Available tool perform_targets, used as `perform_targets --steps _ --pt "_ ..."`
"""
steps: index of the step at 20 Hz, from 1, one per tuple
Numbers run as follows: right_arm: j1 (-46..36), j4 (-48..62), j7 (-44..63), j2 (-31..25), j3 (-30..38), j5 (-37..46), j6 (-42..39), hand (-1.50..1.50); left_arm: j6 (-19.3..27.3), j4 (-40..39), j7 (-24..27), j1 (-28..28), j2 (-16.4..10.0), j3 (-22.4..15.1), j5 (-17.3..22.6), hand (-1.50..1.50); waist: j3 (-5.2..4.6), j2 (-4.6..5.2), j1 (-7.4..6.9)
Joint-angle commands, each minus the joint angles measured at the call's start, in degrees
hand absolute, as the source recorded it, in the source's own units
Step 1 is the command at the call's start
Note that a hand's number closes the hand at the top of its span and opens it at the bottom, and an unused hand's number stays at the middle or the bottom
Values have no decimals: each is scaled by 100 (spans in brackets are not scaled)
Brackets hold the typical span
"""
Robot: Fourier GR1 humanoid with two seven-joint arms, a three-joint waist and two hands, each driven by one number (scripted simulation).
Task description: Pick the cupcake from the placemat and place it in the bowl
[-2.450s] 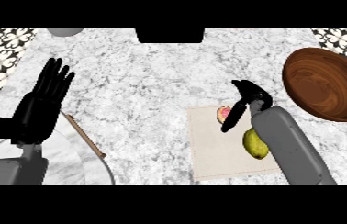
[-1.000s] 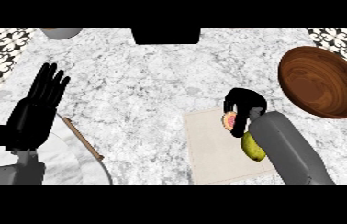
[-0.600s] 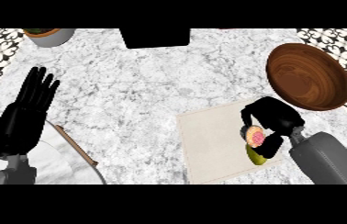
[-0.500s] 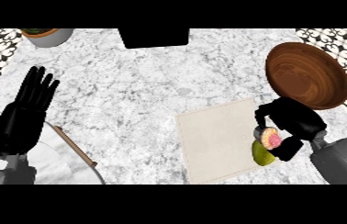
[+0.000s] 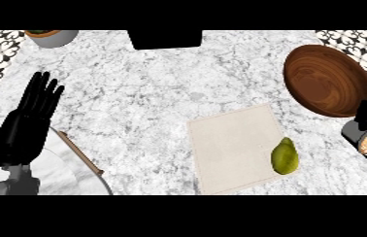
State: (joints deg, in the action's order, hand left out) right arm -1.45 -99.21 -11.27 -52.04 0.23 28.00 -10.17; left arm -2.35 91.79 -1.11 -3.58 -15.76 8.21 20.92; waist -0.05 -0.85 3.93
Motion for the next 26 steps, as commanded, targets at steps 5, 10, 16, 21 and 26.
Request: perform_targets --steps 5,10,16,21,26 --pt "133 224 204 -192 1839 -1039 -391 150 -120 -243 92 -235 141 -190 -151 0 2 79 -313" --pt "-865 1458 248 251 1442 -523 -36 150 -24 -71 -145 -426 228 -332 -258 0 7 107 -486" --pt "-2035 3117 -300 330 1435 -434 -66 150 196 28 -110 -399 457 -348 -384 0 8 111 -515" --pt "-3228 4825 -788 575 1201 -69 242 150 -15 173 -332 -442 368 -404 -266 0 13 136 -636" --pt "-3966 6421 -1493 685 938 642 827 150 -149 11 -318 -639 324 -347 -197 0 18 174 -699"
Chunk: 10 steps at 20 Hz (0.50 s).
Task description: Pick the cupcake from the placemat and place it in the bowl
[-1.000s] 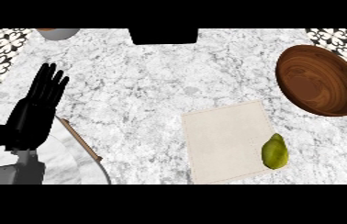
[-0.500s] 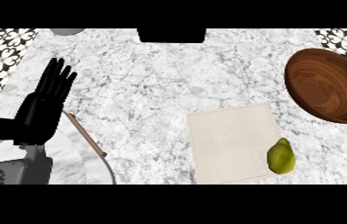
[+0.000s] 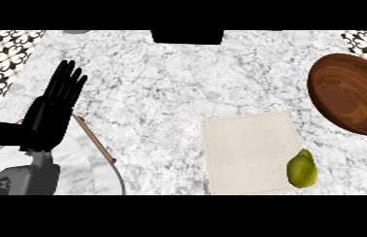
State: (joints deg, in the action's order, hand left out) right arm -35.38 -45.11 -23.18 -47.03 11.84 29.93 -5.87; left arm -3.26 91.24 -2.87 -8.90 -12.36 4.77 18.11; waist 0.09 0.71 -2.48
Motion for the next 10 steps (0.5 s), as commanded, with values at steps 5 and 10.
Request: perform_targets --steps 5,10 --pt "-1005 1828 -55 267 -739 1118 289 150 37 -41 -114 -254 65 -43 -4 0 6 78 -166" --pt "-1241 2864 39 479 -448 895 -148 -150 -4 2 -141 -246 71 -112 -40 0 22 115 -231"
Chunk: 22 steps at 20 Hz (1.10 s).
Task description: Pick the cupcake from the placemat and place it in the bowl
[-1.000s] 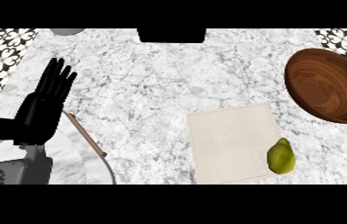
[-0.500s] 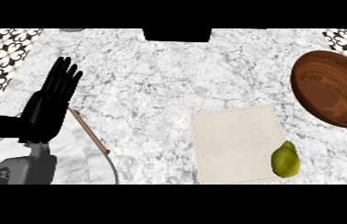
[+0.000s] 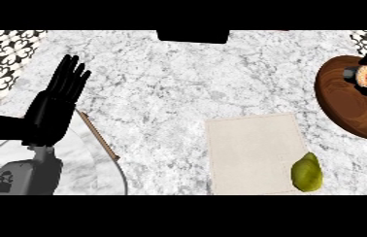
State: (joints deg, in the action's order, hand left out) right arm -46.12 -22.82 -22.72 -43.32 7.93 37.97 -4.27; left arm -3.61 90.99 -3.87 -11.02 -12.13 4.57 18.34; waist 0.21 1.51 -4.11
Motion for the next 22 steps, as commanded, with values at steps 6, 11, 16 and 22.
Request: perform_targets --steps 6,11,16,22 --pt "-339 956 -992 473 324 -298 -356 -150 -1 -6 -30 -106 25 -24 -16 0 23 37 -46" --pt "-743 1231 -1213 135 1427 -1413 -1165 -150 -41 31 -85 -31 -83 107 62 0 25 9 25" --pt "-777 1554 -1058 -299 2087 -2005 -1396 -150 -1 17 -103 -144 -40 65 24 0 25 40 48" --pt "-153 1734 -1235 -1088 2385 -2238 -1695 -150 -34 118 163 204 19 84 -32 0 36 47 67"
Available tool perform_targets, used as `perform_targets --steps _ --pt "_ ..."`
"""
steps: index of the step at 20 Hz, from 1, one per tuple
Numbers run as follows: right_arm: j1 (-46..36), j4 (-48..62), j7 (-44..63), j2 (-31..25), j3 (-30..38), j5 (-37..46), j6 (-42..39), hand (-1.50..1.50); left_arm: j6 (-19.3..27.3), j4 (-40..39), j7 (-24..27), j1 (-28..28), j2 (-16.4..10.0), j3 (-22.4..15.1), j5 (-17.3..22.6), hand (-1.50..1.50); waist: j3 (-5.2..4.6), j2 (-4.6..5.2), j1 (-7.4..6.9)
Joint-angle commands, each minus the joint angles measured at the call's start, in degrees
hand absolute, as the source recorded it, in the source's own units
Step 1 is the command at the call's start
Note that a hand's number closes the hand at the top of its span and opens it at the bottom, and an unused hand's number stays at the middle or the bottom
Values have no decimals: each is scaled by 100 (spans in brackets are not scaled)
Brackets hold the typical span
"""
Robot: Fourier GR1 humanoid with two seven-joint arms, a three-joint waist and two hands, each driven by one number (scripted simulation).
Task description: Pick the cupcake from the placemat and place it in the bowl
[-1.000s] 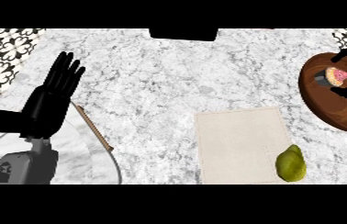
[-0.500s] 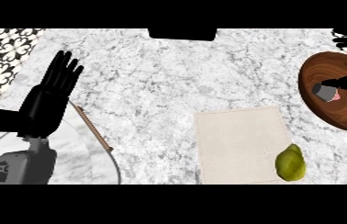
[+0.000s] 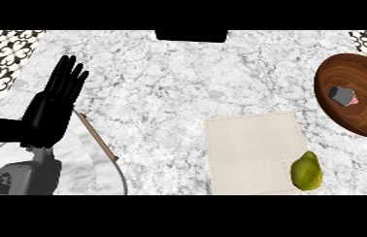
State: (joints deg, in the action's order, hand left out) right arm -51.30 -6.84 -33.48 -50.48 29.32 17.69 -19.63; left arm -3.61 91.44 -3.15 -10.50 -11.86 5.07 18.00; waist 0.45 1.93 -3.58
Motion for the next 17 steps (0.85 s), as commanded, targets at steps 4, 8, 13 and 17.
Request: perform_targets --steps 4,8,13,17 --pt "476 205 32 -819 324 -283 -671 -150 35 35 -124 -51 10 25 55 0 18 12 56" --pt "803 249 -91 -1107 437 -385 -965 -150 -98 162 -12 174 -67 58 69 0 28 -2 20" --pt "1127 197 -287 -1310 455 -408 -1431 -150 -49 -28 44 55 1 89 72 0 42 27 112" --pt "1473 142 -431 -1328 420 -381 -1594 -150 -34 113 -59 122 -71 135 93 0 64 4 101"
